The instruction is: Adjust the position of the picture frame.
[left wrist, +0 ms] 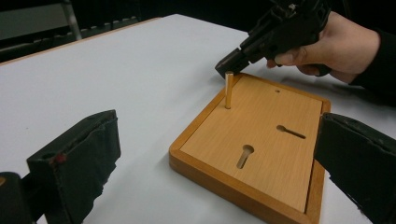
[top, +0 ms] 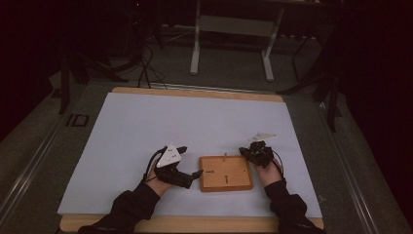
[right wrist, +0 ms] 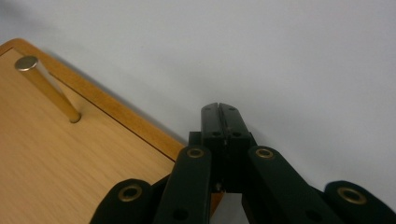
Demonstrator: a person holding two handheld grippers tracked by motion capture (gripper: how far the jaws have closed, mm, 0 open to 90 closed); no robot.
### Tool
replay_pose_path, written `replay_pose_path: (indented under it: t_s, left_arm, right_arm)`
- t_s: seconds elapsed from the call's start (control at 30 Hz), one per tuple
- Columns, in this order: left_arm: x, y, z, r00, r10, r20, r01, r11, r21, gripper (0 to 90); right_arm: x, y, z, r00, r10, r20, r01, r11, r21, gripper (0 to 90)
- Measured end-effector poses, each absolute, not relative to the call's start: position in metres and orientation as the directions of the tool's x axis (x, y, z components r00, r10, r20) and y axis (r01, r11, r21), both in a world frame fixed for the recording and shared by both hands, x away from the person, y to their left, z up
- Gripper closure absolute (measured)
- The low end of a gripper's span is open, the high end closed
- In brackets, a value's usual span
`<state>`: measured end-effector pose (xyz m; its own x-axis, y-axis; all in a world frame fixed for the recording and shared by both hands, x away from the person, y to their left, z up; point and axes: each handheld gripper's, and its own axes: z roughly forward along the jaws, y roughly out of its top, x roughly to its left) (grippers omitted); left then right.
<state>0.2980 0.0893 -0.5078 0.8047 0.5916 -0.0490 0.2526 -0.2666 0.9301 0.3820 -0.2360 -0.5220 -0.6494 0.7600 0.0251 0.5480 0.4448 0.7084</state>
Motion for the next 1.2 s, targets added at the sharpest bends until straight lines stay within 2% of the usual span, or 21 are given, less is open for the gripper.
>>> replay_pose_path:
  t_s: [0.57,0.7,1.2]
  left_arm:
    - [0.298,0.086,-0.509,0.817,0.575,-0.050,0.249,-0.272,0.929,1.1]
    - [0.297,0.083,-0.509,0.835,0.551,-0.009,0.196,-0.283,0.939,1.1]
    - [0.297,0.081,-0.509,0.857,0.513,-0.044,0.217,-0.282,0.934,1.2]
  right_arm:
    - [0.368,-0.243,-0.523,-0.648,0.760,0.048,0.554,0.428,0.714,90.0]
    - [0.368,-0.239,-0.526,-0.665,0.746,0.042,0.546,0.447,0.708,90.0]
    - [0.360,-0.249,-0.517,-0.644,0.764,0.026,0.528,0.420,0.738,90.0]
